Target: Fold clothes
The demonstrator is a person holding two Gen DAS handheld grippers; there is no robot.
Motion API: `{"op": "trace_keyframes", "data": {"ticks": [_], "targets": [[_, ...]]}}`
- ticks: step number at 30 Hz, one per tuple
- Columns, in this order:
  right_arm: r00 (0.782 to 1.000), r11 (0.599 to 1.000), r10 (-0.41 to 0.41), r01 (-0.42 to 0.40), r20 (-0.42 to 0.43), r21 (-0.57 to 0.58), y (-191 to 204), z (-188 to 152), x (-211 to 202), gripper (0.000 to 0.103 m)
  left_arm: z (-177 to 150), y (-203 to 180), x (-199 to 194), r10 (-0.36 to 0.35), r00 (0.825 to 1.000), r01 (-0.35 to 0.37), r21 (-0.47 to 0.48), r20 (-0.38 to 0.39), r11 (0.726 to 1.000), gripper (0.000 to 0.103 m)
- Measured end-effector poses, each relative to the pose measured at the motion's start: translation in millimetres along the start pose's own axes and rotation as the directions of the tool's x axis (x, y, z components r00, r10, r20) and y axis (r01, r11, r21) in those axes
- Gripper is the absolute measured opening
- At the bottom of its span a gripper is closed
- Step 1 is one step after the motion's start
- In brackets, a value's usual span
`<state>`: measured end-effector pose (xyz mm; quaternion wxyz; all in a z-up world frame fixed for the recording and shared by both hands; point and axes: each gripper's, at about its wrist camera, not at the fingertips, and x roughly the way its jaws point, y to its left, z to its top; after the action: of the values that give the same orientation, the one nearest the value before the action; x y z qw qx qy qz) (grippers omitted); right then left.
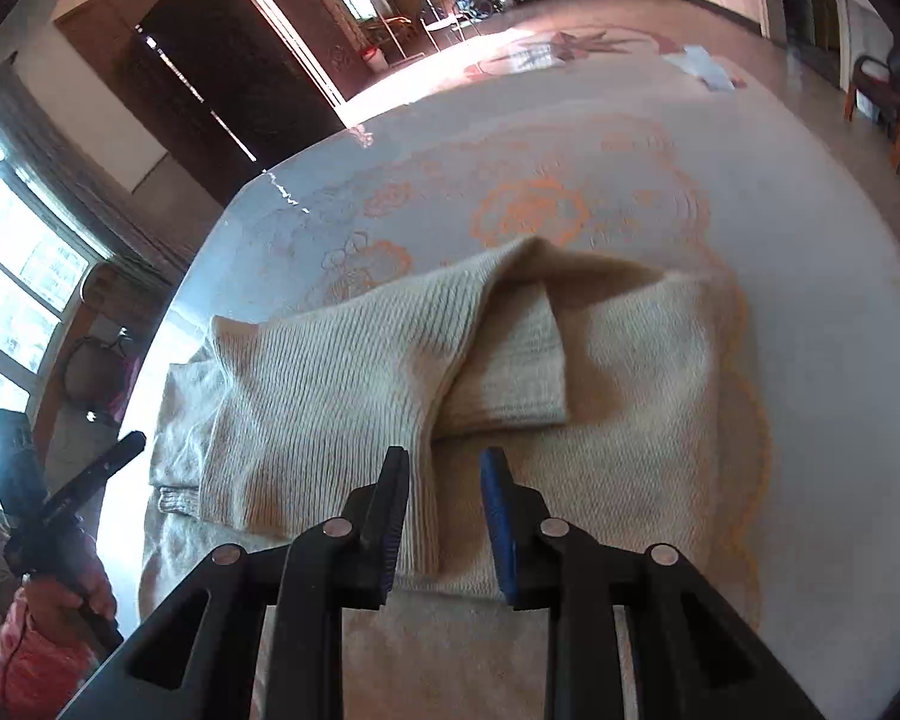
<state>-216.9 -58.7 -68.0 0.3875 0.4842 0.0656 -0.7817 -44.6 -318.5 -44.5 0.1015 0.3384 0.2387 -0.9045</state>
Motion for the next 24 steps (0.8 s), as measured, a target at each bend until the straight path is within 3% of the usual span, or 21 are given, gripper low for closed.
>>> {"op": "trace_keyframes", "data": {"ticks": [2, 4, 7, 10, 13, 16, 18, 20, 22, 24], "targets": [[0.996, 0.983, -0.077, 0.084, 0.051, -0.162, 20.7, 12.7, 6.7, 0.025, 16.4, -14.4, 21.4, 0.011, 1.0, -0.01, 0.052, -0.007, 0.999, 0.071], [0.986, 0.934, -0.138, 0.16, 0.092, -0.319, 38.8, 20.3, 25.2, 0.025, 23.8, -29.0, 50.5, 0.06, 0.997, -0.053, 0.141, -0.044, 0.989, 0.071], [0.989, 0.89, -0.141, 0.15, 0.051, -0.432, 54.5, 25.9, 60.4, 0.025, 22.3, -43.2, 95.8, 0.161, 0.978, -0.121, 0.277, -0.129, 0.953, 0.071], [0.986, 0.908, -0.166, 0.147, -0.016, -0.391, 41.2, 28.3, 85.8, 0.024, 14.0, -31.1, 121.4, 0.236, 0.956, -0.17, 0.325, -0.175, 0.93, 0.074], [0.991, 0.968, -0.118, 0.101, -0.062, -0.231, 0.4, 27.1, 88.6, 0.024, 12.9, -10.0, 114.3, 0.195, 0.962, -0.144, 0.25, -0.19, 0.957, 0.078], [0.994, 0.989, -0.107, 0.106, 0.001, -0.099, -29.5, 26.6, 55.1, 0.028, 16.2, 7.5, 89.1, 0.146, 0.973, -0.12, 0.145, -0.18, 0.982, 0.078], [0.998, 0.996, -0.028, 0.033, 0.054, -0.085, -31.1, 19.5, 32.6, 0.029, 13.0, 15.0, 68.9, 0.096, 0.988, -0.087, 0.075, -0.124, 0.993, 0.078], [0.999, 0.991, 0.043, -0.039, 0.031, -0.126, -17.2, 4.1, 28.1, 0.029, 3.8, 12.4, 62.9, 0.057, 0.991, -0.051, 0.054, -0.122, 0.997, 0.078], [0.998, 0.982, 0.066, -0.068, -0.018, -0.177, -1.7, -13.7, 31.5, 0.027, -10.5, -4.1, 80.6, 0.107, 0.974, -0.074, 0.165, -0.198, 0.983, 0.078], [0.997, 0.978, -0.016, 0.0, -0.077, -0.209, 6.0, -31.6, 45.4, 0.026, -25.4, -16.4, 73.0, 0.163, 0.977, -0.112, 0.316, -0.139, 0.942, 0.078]]}}
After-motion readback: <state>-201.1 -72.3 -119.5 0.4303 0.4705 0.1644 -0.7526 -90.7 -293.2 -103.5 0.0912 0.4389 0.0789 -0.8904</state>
